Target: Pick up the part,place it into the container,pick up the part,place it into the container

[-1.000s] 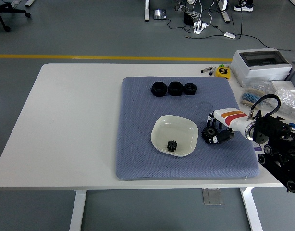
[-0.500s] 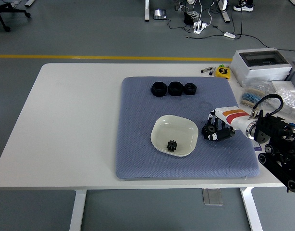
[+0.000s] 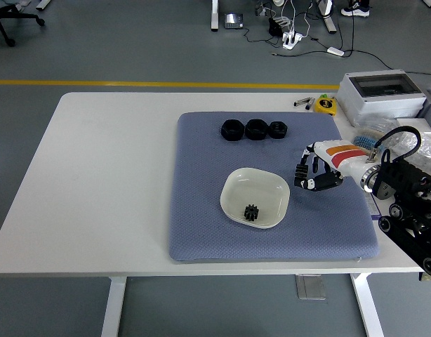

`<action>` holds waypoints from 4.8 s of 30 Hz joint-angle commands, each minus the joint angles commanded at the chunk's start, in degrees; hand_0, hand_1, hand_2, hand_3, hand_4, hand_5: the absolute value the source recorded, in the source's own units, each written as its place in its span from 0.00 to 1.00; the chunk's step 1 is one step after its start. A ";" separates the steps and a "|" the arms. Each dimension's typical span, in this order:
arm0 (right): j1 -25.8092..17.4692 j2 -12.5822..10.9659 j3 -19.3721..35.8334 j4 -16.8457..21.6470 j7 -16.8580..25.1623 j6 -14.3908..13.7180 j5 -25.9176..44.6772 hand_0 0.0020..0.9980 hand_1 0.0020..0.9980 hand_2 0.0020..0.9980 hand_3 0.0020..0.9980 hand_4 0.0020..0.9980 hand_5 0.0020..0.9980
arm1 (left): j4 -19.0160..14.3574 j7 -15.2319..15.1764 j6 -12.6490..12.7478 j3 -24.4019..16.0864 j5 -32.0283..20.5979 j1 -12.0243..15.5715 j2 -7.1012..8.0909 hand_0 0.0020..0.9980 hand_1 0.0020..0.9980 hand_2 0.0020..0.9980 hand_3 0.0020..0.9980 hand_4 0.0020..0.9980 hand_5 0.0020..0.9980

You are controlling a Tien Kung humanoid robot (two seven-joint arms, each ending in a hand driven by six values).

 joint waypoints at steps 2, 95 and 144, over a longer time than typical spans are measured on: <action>0.03 -0.08 0.19 1.34 -0.09 -0.58 -0.26 0.04 0.23 0.37 0.50 0.77 0.45 | 0.00 0.00 0.00 -0.03 0.03 -0.03 -0.01 0.69 0.70 0.74 0.64 0.67 0.67; -14.85 -5.72 13.80 18.44 7.70 -3.64 73.34 0.96 0.89 0.90 0.91 1.00 0.88 | 0.02 -0.06 0.04 0.07 0.47 -0.48 -0.01 0.69 0.70 0.74 0.64 0.67 0.66; -30.17 4.32 24.57 19.42 12.07 -8.95 68.45 0.98 0.89 0.90 0.91 1.00 0.95 | 0.09 -0.07 -0.07 -0.07 0.93 -0.23 -0.02 0.69 0.70 0.73 0.64 0.67 0.66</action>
